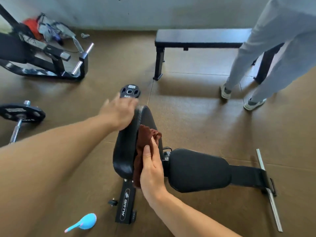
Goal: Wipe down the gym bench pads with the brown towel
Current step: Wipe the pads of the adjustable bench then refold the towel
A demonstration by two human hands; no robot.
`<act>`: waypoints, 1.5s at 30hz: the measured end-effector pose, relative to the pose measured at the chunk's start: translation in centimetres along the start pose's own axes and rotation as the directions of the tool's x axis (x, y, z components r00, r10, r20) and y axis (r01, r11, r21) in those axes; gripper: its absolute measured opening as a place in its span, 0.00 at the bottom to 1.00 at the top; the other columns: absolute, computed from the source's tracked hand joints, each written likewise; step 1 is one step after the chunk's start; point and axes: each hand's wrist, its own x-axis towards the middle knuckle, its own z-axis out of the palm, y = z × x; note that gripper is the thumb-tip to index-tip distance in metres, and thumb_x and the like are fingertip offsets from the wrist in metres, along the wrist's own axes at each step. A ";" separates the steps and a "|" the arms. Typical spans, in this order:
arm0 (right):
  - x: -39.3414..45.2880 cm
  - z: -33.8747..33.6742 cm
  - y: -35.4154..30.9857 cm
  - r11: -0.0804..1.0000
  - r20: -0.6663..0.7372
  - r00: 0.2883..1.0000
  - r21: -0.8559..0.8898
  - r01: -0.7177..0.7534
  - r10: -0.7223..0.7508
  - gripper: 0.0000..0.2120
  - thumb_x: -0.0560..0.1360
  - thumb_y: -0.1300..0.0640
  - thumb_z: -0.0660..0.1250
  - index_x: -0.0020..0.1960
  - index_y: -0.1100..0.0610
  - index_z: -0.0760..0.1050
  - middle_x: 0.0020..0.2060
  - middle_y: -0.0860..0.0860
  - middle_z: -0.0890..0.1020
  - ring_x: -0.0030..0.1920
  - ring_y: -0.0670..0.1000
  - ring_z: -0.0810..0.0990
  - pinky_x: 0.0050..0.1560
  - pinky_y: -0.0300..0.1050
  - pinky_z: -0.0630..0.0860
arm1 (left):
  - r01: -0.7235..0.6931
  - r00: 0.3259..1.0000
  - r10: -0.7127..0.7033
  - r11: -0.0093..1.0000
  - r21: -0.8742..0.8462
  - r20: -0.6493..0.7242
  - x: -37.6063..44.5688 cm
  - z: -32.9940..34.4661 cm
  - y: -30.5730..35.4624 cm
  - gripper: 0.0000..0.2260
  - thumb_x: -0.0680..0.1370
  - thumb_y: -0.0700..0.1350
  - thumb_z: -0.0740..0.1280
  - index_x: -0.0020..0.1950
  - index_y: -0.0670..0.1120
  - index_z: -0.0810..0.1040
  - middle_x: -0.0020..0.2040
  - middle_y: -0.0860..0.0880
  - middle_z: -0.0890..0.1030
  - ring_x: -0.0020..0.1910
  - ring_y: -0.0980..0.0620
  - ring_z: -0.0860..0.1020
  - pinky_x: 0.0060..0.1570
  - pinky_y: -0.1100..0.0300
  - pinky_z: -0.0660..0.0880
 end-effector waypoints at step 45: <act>-3.0 -4.0 7.3 0.801 -0.192 0.805 -0.119 -0.586 0.561 0.20 0.87 0.41 0.52 0.78 0.39 0.62 0.69 0.47 0.75 0.62 0.53 0.76 0.68 0.58 0.70 | 0.348 0.866 -0.468 0.818 -0.457 -0.179 1.4 4.0 0.5 0.29 0.84 0.59 0.51 0.65 0.38 0.79 0.66 0.36 0.78 0.66 0.36 0.74 0.64 0.50 0.68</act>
